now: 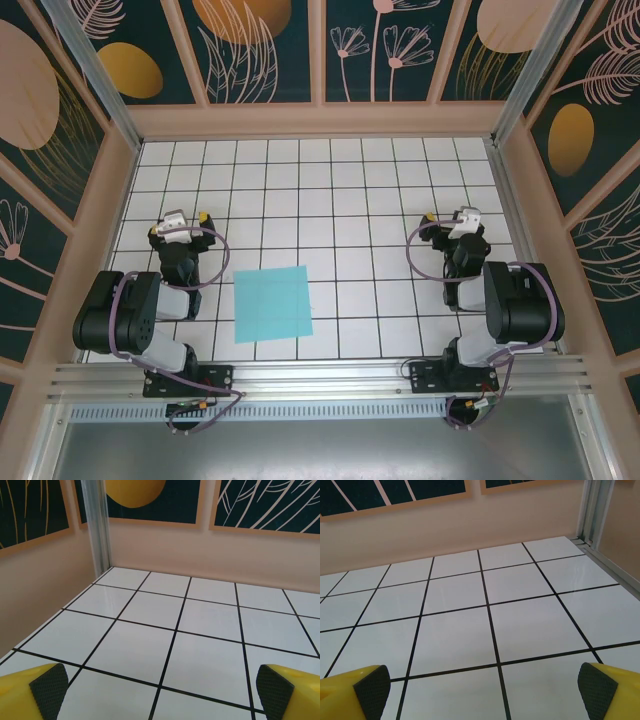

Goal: Fold a paper plane with a square sheet of paper (fold left side to right side)

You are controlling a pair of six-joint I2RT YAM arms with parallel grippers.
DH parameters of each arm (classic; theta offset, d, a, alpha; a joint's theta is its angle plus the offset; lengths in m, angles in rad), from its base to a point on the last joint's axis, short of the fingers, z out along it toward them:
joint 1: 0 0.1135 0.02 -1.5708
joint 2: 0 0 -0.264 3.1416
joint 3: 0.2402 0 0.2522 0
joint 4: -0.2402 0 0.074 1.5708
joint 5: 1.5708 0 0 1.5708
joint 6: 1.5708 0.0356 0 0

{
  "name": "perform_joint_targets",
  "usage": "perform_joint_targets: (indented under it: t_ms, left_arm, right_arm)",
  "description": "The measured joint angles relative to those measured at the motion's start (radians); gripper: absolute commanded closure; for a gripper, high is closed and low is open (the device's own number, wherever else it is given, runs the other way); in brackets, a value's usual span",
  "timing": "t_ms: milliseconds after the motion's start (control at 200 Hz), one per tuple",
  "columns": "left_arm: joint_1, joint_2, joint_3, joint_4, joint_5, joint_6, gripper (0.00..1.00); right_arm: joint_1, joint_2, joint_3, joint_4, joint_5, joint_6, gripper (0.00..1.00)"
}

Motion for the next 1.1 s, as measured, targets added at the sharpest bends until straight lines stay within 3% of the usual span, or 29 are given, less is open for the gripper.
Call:
perform_joint_targets:
  t_ms: [621, 701, 791, 931, 1101]
  left_arm:
    - [0.000, -0.013, 0.007, -0.035, 0.000, 0.000, 0.01]
    - [0.000, -0.072, 0.031, -0.125, 0.005, 0.000, 0.02]
    - [0.000, -0.181, 0.086, -0.280, 0.009, -0.016, 0.02]
    - [0.000, -0.326, 0.257, -0.590, 0.047, -0.141, 0.02]
    - [-0.045, -0.372, 0.414, -0.940, 0.181, -0.313, 0.01]
  right_arm:
    - [-0.011, 0.000, 0.000, 0.000, -0.021, 0.000, 0.01]
    - [-0.011, -0.009, 0.007, -0.029, -0.015, 0.004, 0.01]
    - [-0.011, -0.071, 0.055, -0.177, -0.013, 0.013, 0.01]
    - [0.005, -0.218, 0.174, -0.412, -0.012, 0.064, 0.01]
    - [0.149, -0.290, 0.357, -0.729, 0.005, 0.166, 0.01]
